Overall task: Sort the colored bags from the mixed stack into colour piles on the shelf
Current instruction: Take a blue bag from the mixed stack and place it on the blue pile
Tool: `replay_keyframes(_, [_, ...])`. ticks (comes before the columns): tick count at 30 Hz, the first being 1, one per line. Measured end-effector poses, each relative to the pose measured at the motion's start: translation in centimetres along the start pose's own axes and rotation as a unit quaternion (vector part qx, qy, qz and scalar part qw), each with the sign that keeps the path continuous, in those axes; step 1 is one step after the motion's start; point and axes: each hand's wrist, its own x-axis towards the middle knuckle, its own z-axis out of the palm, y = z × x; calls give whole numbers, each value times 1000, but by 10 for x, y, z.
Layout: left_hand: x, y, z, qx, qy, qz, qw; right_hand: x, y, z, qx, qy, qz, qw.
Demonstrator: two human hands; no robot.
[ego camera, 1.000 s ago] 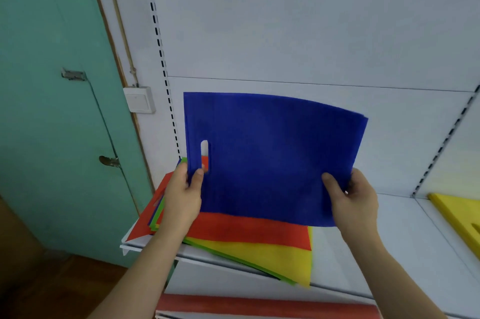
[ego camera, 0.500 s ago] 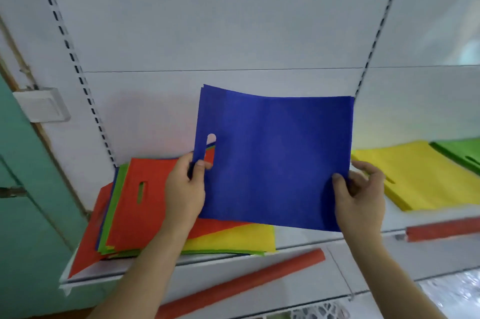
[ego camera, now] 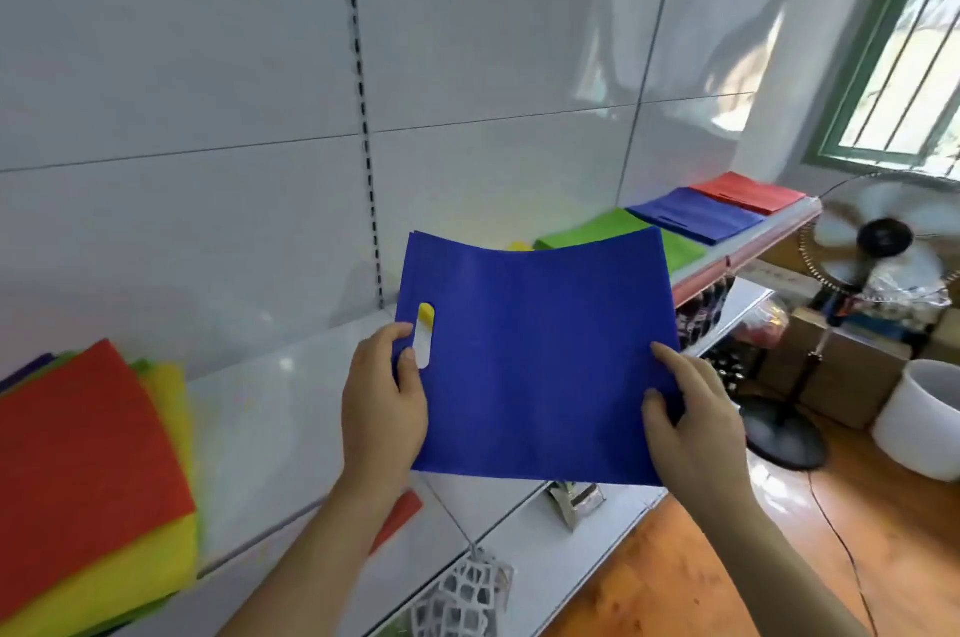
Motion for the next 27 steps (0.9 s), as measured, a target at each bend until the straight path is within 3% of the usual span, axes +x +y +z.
replay_keyframes(11, [-17,109,231,32,-121,75,989,73,172,-132,-60,55,50,995])
replay_keyframes(27, [80,153,508,-20,-193,91,977,265,338,-147,-155,64,109,980])
